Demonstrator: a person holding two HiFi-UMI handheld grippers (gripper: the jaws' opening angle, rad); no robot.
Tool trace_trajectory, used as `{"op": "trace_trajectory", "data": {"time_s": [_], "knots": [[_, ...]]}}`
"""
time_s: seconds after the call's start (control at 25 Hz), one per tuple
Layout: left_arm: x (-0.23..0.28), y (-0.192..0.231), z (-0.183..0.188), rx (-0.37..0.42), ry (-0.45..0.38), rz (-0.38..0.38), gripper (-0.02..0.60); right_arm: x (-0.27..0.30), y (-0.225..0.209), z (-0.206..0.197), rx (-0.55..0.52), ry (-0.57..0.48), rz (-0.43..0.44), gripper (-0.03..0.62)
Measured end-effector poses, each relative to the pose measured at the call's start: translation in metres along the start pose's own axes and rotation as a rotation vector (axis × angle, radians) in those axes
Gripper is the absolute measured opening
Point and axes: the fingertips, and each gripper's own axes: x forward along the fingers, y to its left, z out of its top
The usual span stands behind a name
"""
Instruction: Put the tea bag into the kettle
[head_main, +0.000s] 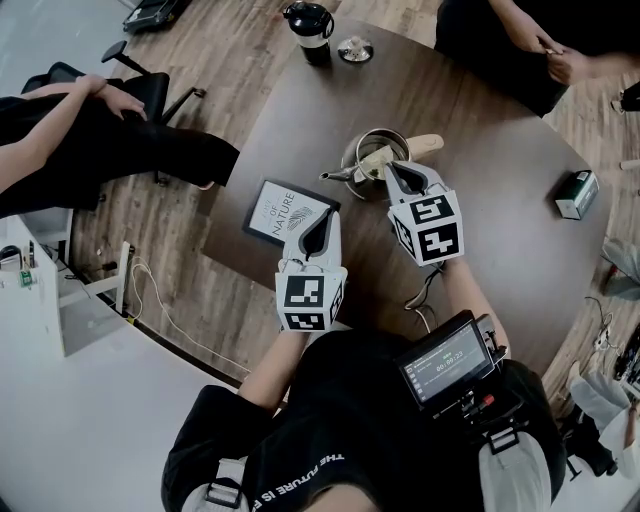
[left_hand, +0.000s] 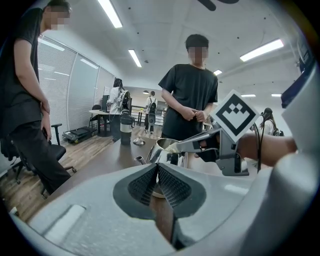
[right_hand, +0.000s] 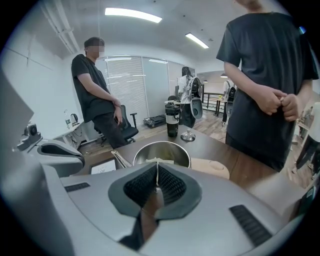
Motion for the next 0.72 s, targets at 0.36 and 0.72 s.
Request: {"op": "trace_trajectory", "data": {"time_s": [0.36, 0.72], "knots": [[-0.0053, -0.0015, -0.0027, 0.002, -0.003, 0.007, 0.014, -0.0015, -0.0008, -0.0015, -0.004, -0.005, -0.013, 0.014], [-0.0108, -0.0033, 0.0007, 0.005, -0.013, 0.008, 0.014, -0.0076, -0.0015, -0.0022, -0.007, -0.003, -0.021, 0.025]]}}
